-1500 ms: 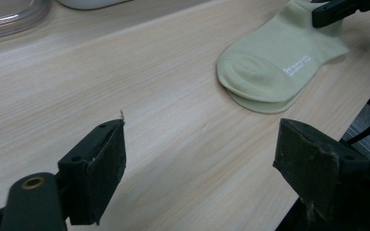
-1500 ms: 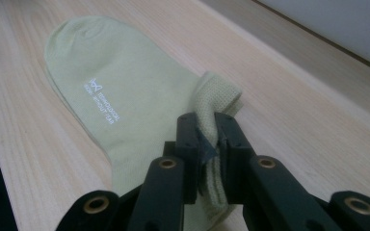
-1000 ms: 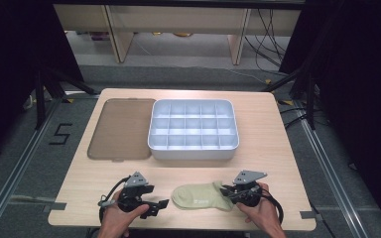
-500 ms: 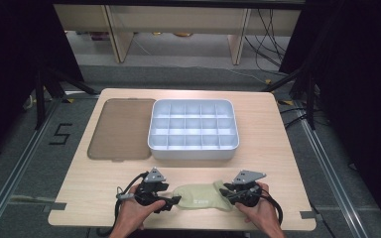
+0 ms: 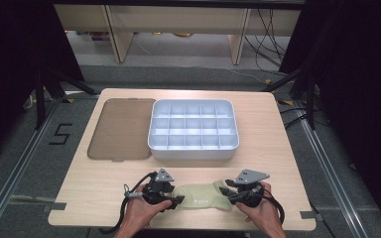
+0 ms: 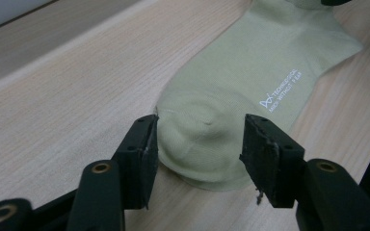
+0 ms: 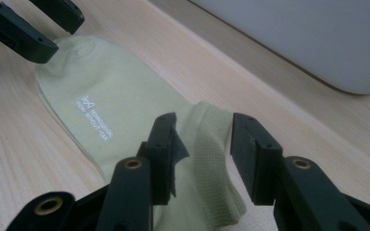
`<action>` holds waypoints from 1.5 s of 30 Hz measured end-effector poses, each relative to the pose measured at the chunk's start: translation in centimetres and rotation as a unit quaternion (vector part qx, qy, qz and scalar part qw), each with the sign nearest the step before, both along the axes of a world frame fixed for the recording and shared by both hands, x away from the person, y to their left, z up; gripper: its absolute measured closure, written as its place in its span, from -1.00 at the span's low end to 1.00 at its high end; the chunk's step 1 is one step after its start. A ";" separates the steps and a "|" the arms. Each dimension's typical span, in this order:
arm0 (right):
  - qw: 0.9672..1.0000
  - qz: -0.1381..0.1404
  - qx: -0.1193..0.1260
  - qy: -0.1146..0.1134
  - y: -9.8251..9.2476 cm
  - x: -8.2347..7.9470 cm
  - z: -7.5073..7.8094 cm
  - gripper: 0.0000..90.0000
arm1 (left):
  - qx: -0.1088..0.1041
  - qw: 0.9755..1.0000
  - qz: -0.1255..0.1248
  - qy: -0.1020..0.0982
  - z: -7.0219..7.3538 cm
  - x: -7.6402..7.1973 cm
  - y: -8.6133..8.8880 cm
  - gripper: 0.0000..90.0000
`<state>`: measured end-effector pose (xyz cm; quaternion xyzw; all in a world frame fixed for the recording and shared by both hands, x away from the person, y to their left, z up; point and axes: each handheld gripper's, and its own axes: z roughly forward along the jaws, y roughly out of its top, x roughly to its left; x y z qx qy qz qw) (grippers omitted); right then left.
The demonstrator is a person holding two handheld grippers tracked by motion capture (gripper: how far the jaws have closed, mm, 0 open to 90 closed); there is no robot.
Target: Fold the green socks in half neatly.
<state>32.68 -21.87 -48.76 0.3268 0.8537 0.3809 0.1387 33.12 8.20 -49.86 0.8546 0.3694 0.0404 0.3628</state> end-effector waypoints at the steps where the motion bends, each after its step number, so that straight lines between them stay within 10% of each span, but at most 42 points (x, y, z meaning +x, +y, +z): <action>1: 1.000 -0.004 0.000 0.004 0.0 -0.1 0.0 0.40 | 0.005 1.000 -0.005 -0.001 0.0 0.0 0.0 0.07; 12: 1.000 0.008 0.003 0.001 0.2 -0.1 0.1 0.40 | 0.022 1.000 0.003 0.005 -0.4 0.0 -0.5 0.15; 29: 1.000 0.023 -0.005 0.003 0.9 -0.5 0.1 0.43 | 0.057 0.998 -0.015 -0.016 -0.1 -0.1 -1.0 0.84; 45: 0.998 0.068 -0.002 0.002 4.6 1.2 -0.9 1.00 | 0.049 0.999 -0.016 -0.014 1.6 -0.3 -0.9 0.85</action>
